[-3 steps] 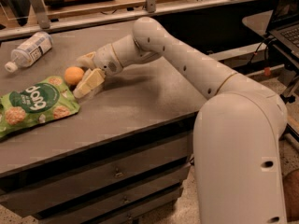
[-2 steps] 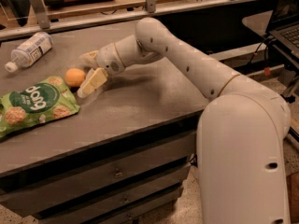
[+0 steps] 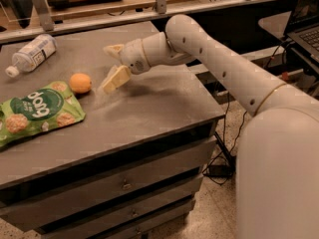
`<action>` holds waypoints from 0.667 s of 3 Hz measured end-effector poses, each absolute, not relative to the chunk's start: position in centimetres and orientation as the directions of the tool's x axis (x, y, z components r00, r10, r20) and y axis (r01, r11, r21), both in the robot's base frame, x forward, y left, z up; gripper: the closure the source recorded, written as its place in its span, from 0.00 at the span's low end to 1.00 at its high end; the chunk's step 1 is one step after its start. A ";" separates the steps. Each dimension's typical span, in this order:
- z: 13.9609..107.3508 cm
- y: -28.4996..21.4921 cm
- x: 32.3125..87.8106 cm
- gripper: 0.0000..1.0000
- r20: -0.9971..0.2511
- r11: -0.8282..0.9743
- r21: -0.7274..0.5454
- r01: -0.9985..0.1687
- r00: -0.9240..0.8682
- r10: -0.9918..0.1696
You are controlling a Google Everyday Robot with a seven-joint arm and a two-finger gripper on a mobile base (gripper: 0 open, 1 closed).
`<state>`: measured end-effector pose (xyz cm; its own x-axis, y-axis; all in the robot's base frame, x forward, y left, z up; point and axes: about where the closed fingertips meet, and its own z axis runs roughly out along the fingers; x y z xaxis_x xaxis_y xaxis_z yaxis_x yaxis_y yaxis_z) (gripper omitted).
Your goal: Move orange near green rice chip bag
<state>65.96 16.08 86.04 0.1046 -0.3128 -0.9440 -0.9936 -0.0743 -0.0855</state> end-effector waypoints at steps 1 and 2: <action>87.5 12.5 66.8 0.00 -0.934 0.022 -0.140 -0.990 0.124 -0.335; 89.0 8.7 67.5 0.00 -0.915 0.141 -0.188 -0.972 0.122 -0.384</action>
Offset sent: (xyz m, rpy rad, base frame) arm 0.0225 -0.1265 0.0436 -0.1067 -0.1452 -0.3819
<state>67.51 8.74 88.96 0.1215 -0.3838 -0.9154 -0.9719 0.1414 -0.1883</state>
